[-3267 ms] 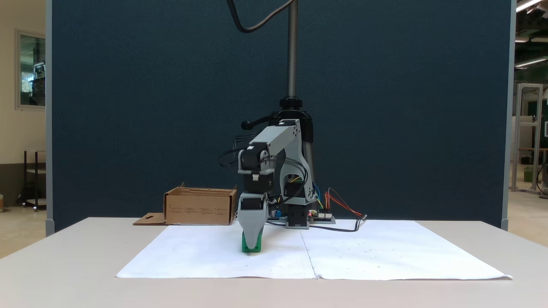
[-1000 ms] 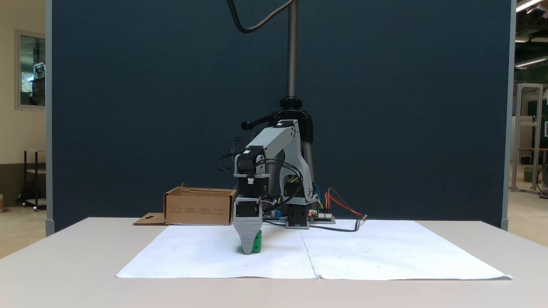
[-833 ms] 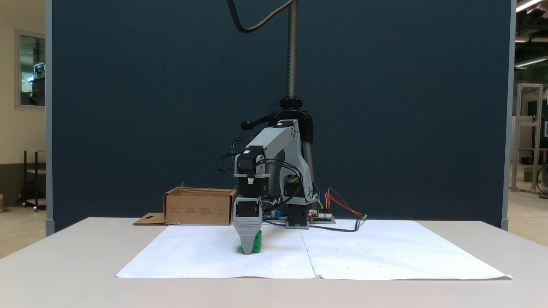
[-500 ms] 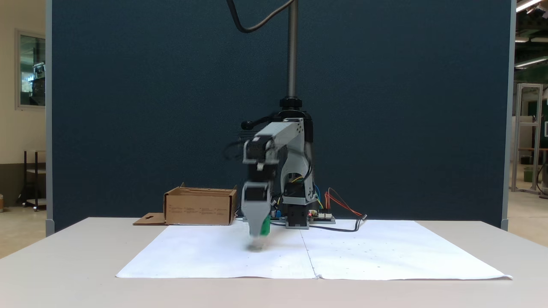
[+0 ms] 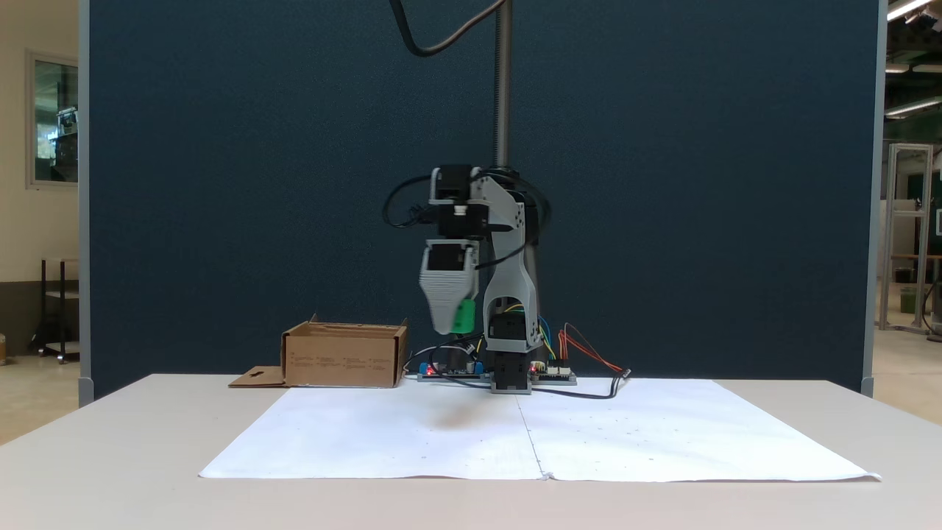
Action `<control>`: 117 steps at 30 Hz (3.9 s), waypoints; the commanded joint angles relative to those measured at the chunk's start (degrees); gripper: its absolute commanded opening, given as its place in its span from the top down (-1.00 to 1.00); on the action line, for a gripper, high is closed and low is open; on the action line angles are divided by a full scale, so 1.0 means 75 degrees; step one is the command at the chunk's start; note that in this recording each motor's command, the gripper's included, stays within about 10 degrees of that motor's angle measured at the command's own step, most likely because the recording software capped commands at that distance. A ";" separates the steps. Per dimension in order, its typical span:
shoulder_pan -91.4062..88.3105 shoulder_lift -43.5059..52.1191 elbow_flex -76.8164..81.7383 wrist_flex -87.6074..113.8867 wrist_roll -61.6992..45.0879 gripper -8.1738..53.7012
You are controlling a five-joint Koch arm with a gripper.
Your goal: Grasp a green dice and put it in the bin.
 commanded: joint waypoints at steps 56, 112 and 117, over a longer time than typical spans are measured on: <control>1.0676 -0.1242 -0.1207 -0.2004 -0.2238 -0.71; -0.2367 0.5906 0.9035 -1.1529 0.0926 -0.65; -0.2379 0.6340 0.9773 -1.2747 0.0926 -0.66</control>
